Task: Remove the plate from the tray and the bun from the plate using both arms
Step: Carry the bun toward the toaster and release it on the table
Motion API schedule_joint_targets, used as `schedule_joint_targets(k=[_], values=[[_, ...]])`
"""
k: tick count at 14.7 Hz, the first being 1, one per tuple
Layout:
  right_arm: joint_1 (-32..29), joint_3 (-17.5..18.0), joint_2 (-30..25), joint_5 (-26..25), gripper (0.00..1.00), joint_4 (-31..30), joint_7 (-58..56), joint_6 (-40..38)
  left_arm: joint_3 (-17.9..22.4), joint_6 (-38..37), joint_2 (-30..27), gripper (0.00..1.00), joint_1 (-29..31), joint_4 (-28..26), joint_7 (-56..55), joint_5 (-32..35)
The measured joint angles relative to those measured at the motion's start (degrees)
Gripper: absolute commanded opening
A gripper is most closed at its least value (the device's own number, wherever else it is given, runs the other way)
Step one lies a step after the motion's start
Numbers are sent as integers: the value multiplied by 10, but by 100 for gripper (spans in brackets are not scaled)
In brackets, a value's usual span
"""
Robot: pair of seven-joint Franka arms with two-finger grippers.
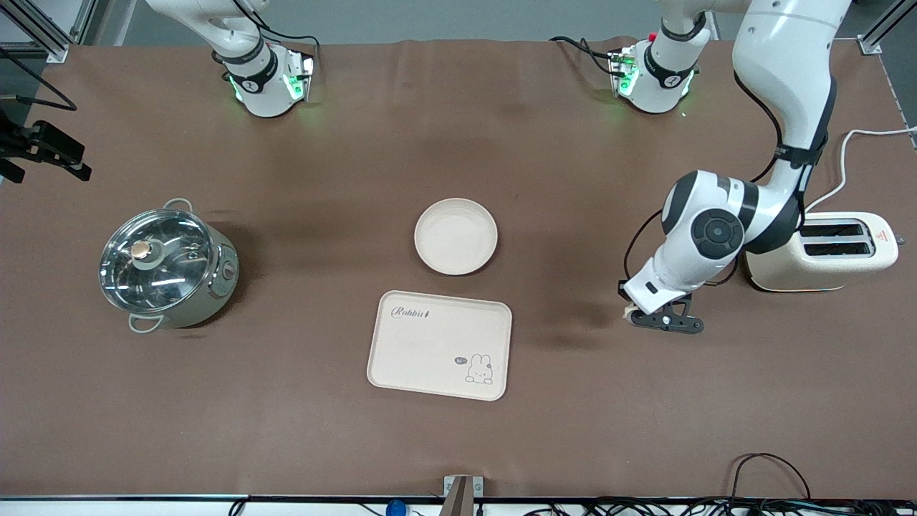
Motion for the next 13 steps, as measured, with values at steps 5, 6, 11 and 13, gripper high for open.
schedule_joint_targets(k=[5,6,11,13], values=[[0,0,0,0,100,0,0,4,-2,26,23,100,10,-11,5,0],[0,0,0,0,100,0,0,5,-3,26,22,100,10,-11,4,0],[0,0,0,1,100,0,0,5,-5,-103,-15,100,11,71,4,-1],[0,0,1,1,100,0,0,5,-11,-246,-43,100,11,163,5,-19]])
